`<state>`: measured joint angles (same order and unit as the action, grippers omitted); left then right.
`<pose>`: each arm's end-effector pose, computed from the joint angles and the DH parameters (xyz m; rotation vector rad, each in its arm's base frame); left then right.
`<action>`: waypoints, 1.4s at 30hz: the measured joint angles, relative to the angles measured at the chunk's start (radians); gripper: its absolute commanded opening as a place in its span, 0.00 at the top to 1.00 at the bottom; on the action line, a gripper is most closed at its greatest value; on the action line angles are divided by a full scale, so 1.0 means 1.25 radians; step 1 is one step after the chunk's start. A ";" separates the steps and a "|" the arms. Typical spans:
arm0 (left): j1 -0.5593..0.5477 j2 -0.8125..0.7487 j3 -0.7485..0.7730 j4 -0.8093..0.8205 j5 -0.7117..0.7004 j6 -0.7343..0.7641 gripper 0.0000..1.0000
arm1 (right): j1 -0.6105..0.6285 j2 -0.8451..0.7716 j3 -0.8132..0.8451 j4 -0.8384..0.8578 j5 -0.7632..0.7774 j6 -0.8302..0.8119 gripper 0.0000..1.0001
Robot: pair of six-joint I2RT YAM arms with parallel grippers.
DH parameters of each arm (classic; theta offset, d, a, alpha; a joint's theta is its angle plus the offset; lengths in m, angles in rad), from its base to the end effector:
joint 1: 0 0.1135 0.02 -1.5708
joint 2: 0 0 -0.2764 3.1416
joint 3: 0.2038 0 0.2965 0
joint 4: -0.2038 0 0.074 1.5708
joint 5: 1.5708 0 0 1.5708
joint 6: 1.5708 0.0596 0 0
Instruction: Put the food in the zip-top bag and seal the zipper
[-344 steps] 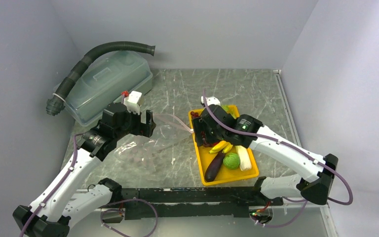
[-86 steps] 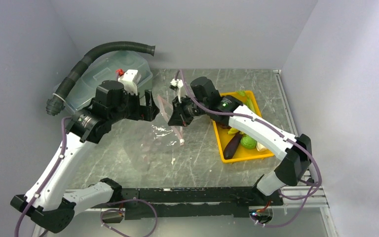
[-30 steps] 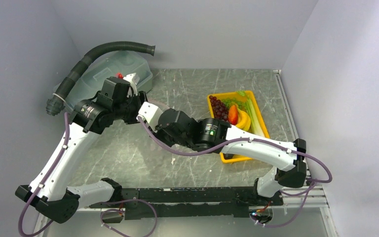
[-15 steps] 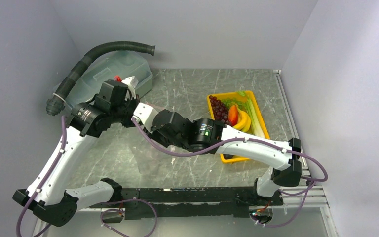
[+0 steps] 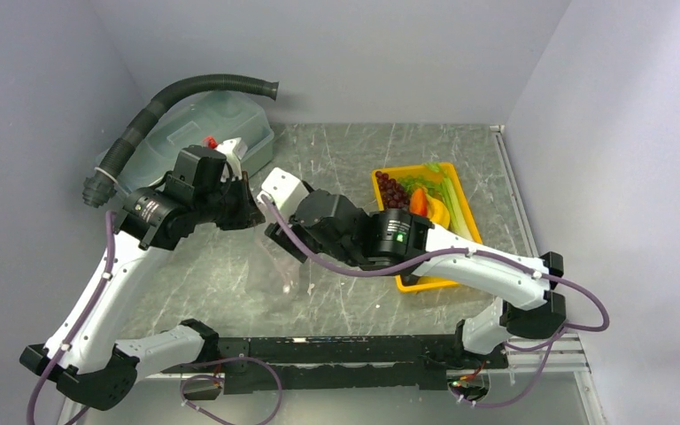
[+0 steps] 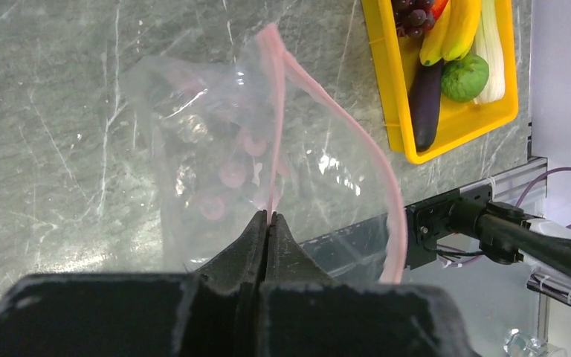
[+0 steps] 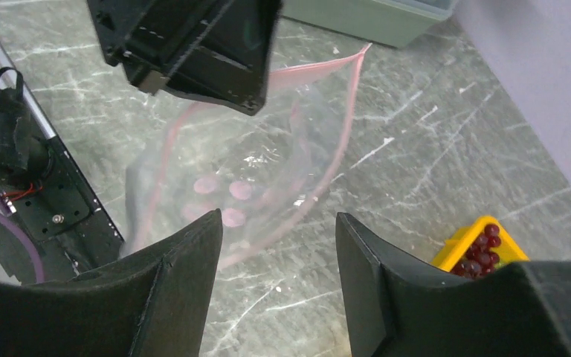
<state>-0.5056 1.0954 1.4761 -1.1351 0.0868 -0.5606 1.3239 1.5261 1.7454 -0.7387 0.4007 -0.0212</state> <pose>0.2057 -0.1198 0.4315 -0.0210 2.4089 -0.6195 0.1178 0.3724 0.4474 -1.0903 1.7575 0.3907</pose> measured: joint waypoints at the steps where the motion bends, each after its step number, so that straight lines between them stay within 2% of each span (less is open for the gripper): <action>1: 0.000 0.000 0.000 0.000 0.001 0.003 1.00 | 0.000 -0.005 0.003 -0.007 0.012 0.010 0.38; 7: 0.000 -0.001 0.000 0.000 0.006 0.020 1.00 | -0.018 0.013 0.077 -0.076 0.057 0.073 0.36; 19: 0.000 -0.001 0.000 0.000 0.011 0.019 1.00 | -0.089 0.144 0.206 -0.179 0.027 0.208 0.34; 26: 0.000 -0.010 0.000 0.001 0.002 0.016 1.00 | -0.111 0.212 0.227 -0.225 0.003 0.260 0.41; 29: 0.000 -0.013 0.000 0.000 -0.005 0.015 1.00 | -0.122 0.223 0.227 -0.238 0.004 0.273 0.51; 32: 0.000 -0.013 0.000 0.000 -0.011 0.014 1.00 | -0.128 0.227 0.227 -0.252 0.005 0.284 0.68; 36: 0.000 -0.013 0.000 0.000 -0.020 0.014 1.00 | -0.130 0.230 0.229 -0.255 0.008 0.289 1.00; 39: 0.000 -0.013 0.000 -0.002 -0.026 0.014 0.99 | -0.130 0.230 0.230 -0.256 0.008 0.292 1.00; 42: 0.000 -0.012 0.000 -0.008 -0.032 0.014 0.85 | -0.130 0.230 0.233 -0.256 0.010 0.292 1.00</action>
<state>-0.5060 1.0805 1.4761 -1.1446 0.0467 -0.5434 1.1614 1.8141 2.0373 -1.0588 0.4133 0.3435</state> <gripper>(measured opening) 0.032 0.018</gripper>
